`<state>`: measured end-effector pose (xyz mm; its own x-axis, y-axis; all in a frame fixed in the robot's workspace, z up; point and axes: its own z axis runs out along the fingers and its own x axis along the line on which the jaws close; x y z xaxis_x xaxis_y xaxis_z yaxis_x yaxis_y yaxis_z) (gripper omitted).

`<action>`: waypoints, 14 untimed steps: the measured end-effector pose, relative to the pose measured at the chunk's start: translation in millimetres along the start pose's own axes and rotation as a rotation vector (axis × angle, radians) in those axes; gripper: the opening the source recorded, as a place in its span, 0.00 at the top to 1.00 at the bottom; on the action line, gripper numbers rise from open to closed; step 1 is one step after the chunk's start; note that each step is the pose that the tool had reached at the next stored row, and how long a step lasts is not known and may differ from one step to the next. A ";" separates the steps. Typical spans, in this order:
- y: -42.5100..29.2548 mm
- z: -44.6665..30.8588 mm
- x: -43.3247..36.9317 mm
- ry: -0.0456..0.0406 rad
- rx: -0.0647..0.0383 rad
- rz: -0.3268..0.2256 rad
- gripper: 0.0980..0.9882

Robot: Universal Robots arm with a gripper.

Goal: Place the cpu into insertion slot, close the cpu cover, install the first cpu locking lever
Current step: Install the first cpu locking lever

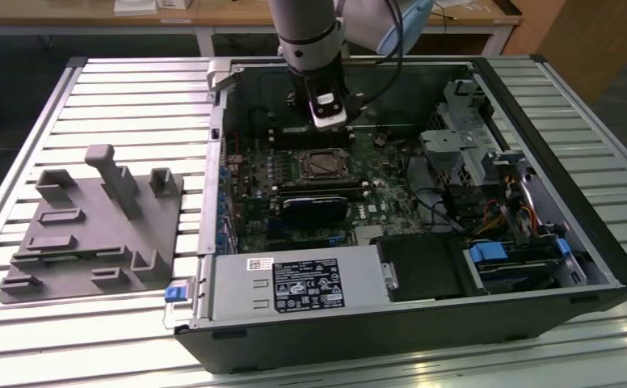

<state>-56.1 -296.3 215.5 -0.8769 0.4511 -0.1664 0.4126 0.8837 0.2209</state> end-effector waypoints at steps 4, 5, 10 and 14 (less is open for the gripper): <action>0.0 -0.1 0.0 -0.0001 0.000 0.000 0.99; 0.0 -0.1 0.0 0.0003 0.001 0.000 0.99; 0.6 0.6 -1.4 0.0392 0.035 0.003 0.99; 1.4 1.2 -3.1 0.0518 0.074 0.000 0.99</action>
<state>-52.5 -296.3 215.2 -0.8876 0.4458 -0.1160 0.4282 0.8913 0.1488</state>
